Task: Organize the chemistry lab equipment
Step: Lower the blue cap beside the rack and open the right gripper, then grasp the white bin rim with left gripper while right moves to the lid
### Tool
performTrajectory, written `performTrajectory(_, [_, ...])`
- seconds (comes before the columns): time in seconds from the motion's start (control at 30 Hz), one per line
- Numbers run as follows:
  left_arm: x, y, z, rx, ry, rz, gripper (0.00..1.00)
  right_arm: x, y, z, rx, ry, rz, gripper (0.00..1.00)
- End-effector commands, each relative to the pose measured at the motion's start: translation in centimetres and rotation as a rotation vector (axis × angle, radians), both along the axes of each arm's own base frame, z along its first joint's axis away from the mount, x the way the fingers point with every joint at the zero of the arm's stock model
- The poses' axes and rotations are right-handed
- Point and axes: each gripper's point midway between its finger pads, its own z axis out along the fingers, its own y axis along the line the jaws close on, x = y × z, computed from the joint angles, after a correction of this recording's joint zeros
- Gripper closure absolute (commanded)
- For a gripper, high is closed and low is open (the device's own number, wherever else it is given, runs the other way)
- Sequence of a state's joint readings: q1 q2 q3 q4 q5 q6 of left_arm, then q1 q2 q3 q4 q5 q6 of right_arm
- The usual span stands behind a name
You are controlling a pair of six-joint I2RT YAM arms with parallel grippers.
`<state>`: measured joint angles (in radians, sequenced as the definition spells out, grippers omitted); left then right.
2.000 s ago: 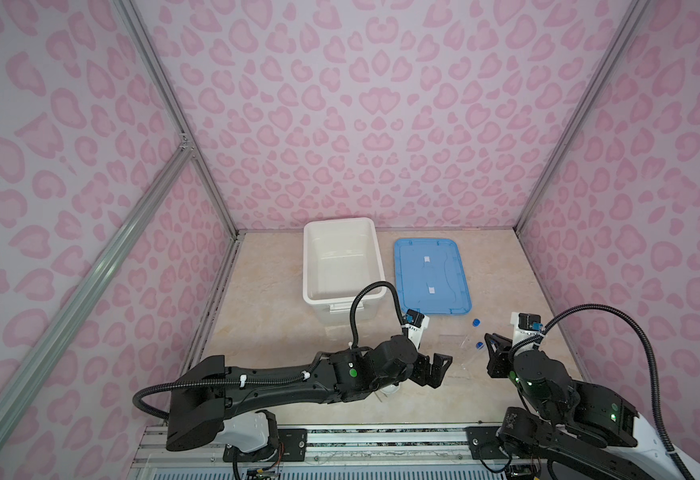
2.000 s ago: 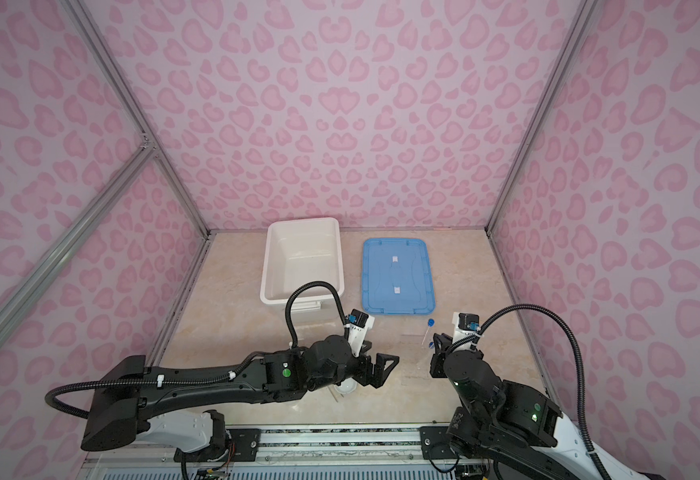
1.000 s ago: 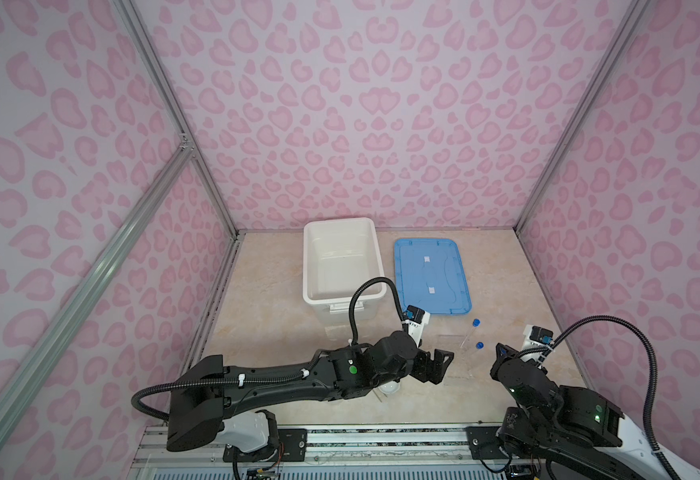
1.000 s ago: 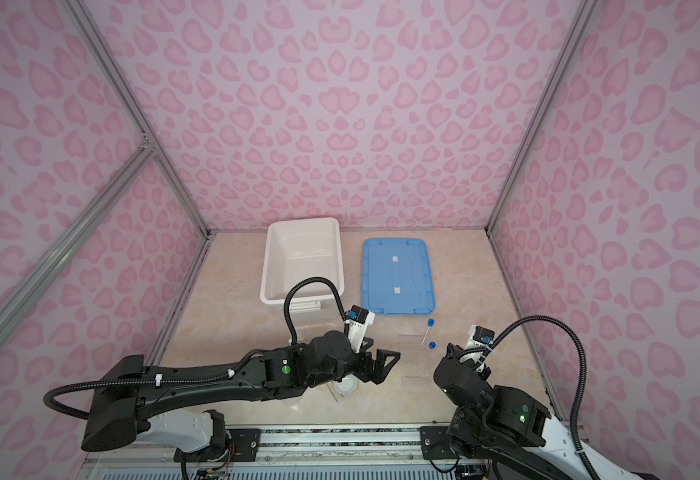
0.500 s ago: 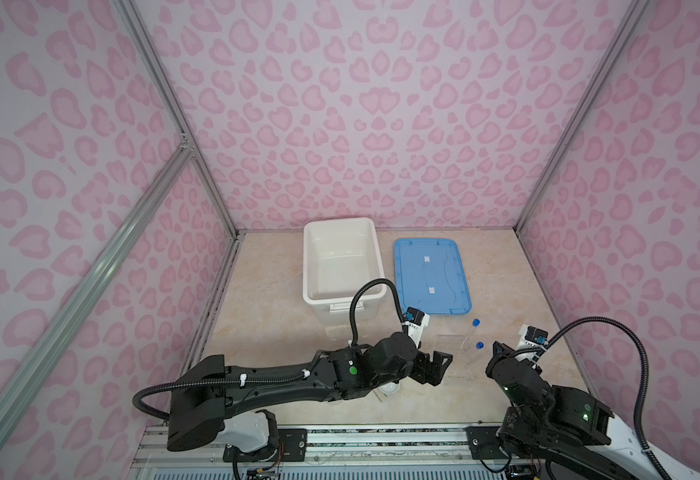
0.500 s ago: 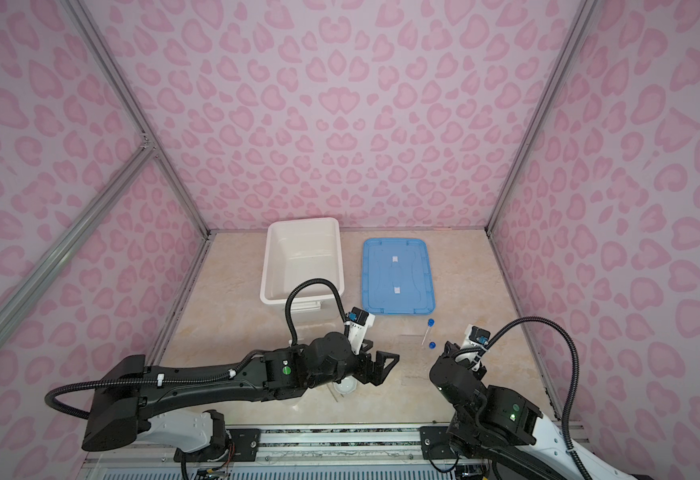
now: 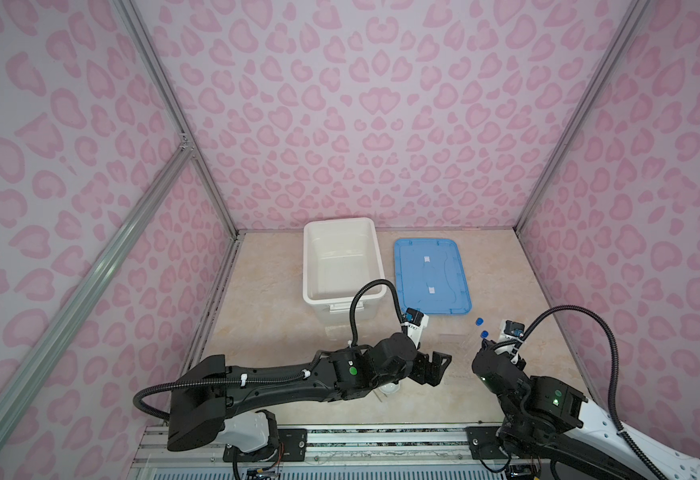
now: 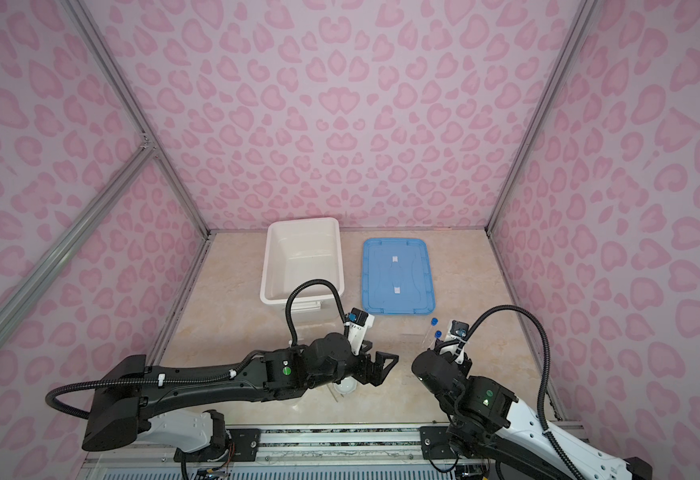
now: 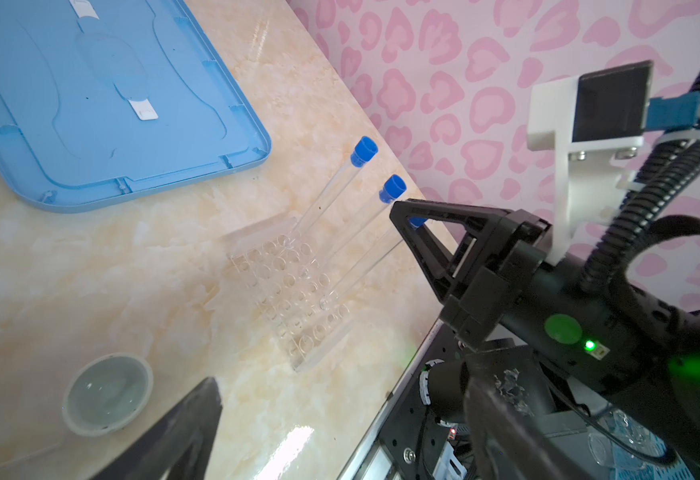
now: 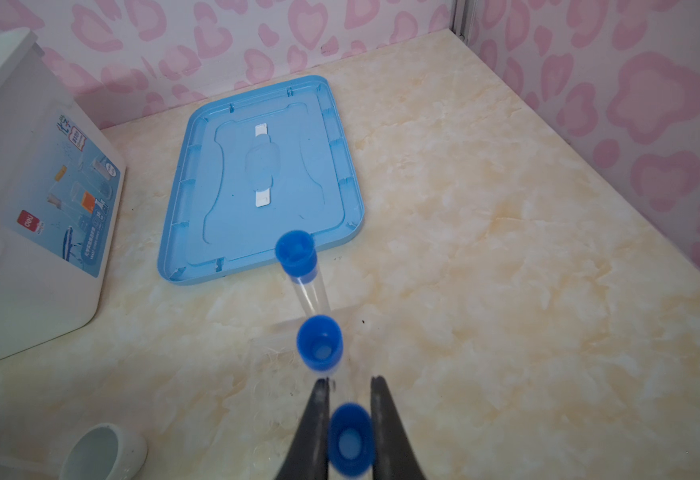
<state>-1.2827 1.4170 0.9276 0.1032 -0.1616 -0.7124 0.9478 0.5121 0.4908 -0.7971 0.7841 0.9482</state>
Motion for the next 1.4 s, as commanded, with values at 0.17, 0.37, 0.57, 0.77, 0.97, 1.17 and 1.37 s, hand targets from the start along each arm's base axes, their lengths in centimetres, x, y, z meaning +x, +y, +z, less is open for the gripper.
performTrajectory(0.17, [0.4,0.0,0.4,-0.014,-0.014,0.013,0.07,0.0,0.1,-0.1,0.012,-0.013,0.018,0.69])
performTrajectory(0.37, [0.4,-0.1,0.5,-0.018,-0.015,0.016,0.07,0.0,0.3,0.8,0.033,-0.019,0.026,0.50])
performTrajectory(0.57, [0.5,0.4,1.9,-0.020,-0.036,0.019,0.07,-0.3,0.0,3.0,0.065,-0.044,0.022,0.40])
performTrajectory(0.77, [2.1,2.5,5.5,-0.015,-0.072,0.070,0.04,0.1,1.0,6.8,0.119,-0.077,0.086,0.07])
performTrajectory(0.97, [5.7,8.5,10.5,0.006,-0.108,0.206,0.02,2.1,3.5,10.2,0.145,-0.054,0.204,0.02])
performTrajectory(1.17, [10.9,17.2,12.6,0.128,-0.069,0.402,0.02,4.1,6.1,13.0,0.120,-0.078,0.322,0.02])
performTrajectory(1.37, [14.7,22.5,11.0,0.327,0.002,0.507,0.01,5.8,9.0,14.0,0.040,-0.018,0.435,0.02])
